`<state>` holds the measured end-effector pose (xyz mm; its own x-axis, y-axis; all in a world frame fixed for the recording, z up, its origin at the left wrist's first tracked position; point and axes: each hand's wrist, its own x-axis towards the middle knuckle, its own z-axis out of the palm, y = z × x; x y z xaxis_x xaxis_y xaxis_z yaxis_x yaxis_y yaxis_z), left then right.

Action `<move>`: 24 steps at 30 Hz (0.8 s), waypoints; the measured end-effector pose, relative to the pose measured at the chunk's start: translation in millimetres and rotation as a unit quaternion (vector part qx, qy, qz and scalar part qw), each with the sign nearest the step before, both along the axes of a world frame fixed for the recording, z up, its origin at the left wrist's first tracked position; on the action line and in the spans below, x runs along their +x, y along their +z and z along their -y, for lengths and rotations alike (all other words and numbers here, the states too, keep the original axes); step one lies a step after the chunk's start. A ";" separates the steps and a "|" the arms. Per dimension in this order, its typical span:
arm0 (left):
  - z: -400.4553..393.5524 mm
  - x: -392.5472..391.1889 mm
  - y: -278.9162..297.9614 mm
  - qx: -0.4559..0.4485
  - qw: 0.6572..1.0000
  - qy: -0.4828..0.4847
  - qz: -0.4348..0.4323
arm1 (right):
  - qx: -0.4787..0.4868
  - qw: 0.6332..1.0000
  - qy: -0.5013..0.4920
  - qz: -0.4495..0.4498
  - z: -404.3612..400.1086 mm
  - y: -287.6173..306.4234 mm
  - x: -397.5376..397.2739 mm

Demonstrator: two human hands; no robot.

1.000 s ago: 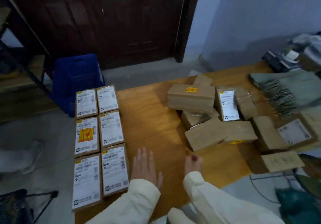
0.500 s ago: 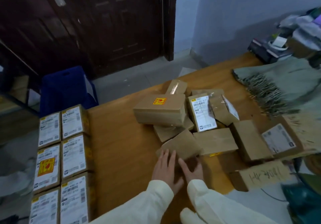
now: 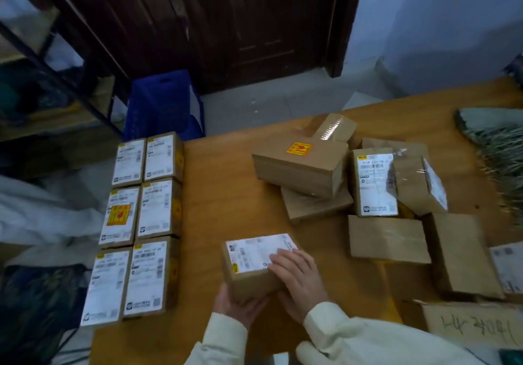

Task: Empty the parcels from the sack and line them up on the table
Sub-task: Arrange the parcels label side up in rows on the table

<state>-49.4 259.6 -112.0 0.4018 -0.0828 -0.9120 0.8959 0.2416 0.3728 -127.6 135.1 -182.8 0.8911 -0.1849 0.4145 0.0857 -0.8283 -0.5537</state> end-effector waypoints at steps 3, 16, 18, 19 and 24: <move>-23.5 17.5 -7.6 0.157 0.980 -0.117 -0.022 | -0.124 0.987 0.078 0.059 2.2 -3.7 3.6; -54.4 61.7 -10.3 0.092 0.922 -0.314 0.208 | 0.435 0.866 -0.080 -0.231 3.1 42.9 41.2; -56.4 85.7 2.6 0.087 0.852 -0.452 0.250 | 0.420 0.854 0.002 -0.306 15.6 58.0 57.9; -53.7 100.8 6.2 0.078 0.825 -0.494 0.262 | 0.380 0.850 0.044 -0.361 20.6 61.8 69.1; -11.3 164.5 3.0 0.132 0.747 -0.560 0.333 | 0.325 0.821 0.037 -0.469 4.2 62.7 125.2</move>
<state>115.1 270.9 -109.0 0.5871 -0.5598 -0.5847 0.0762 -0.6809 0.7284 -2.5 130.9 -120.1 0.7806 -0.0268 -0.6245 -0.5938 -0.3439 -0.7274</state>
